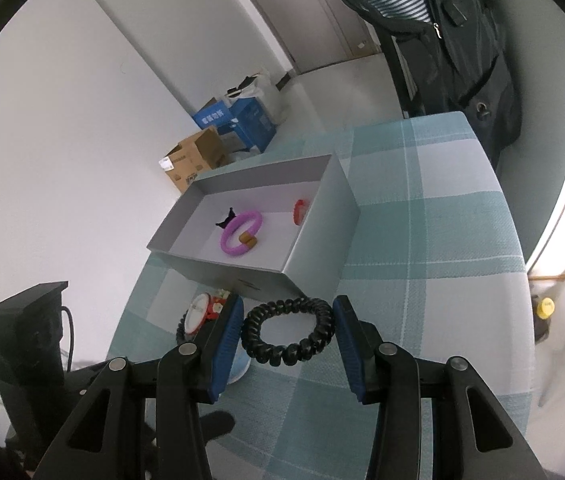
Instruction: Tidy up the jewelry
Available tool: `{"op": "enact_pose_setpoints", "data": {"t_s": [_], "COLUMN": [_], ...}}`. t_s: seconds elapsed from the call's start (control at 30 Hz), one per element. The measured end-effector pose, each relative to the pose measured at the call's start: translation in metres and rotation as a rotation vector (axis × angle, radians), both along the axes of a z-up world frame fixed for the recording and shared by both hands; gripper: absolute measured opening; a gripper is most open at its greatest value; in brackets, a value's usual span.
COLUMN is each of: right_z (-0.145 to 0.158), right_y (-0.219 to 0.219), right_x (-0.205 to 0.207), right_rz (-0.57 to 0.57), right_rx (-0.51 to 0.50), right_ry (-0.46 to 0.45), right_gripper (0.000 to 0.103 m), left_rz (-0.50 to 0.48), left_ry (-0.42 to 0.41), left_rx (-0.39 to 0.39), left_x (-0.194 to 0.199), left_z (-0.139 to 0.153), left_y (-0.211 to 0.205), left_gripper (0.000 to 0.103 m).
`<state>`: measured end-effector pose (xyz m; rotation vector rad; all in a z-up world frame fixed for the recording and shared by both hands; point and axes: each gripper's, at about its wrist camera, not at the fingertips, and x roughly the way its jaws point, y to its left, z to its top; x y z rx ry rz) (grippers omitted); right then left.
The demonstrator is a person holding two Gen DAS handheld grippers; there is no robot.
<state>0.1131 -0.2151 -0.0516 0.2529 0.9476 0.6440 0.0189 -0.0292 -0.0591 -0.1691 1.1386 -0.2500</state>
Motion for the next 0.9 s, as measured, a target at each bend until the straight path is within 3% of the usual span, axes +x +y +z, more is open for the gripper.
{"op": "enact_pose_setpoints", "data": {"t_s": [0.03,0.1,0.23,0.9], "right_z": [0.000,-0.001,0.000,0.005], "right_y": [-0.001,-0.003,-0.007,-0.014], "right_x": [0.000,0.000,0.000,-0.001], "right_rz": [-0.002,-0.006,-0.014,-0.025], "right_rx": [0.001,0.004,0.016,0.035], "right_ry": [-0.001,0.002,0.007,-0.006], "right_gripper": [0.044,0.044,0.045,0.045], "left_rz": [-0.003,-0.002,0.002,-0.059], "left_ry": [-0.001,-0.002,0.009,0.012], "left_rx": [0.013,0.035,0.052,-0.017], "left_x": [0.001,0.003,0.007,-0.008], "left_z": [0.000,0.001,0.002,0.017], "left_y": [-0.002,-0.004,-0.004,-0.009], "left_gripper": [0.048,0.042,0.014,0.014]}}
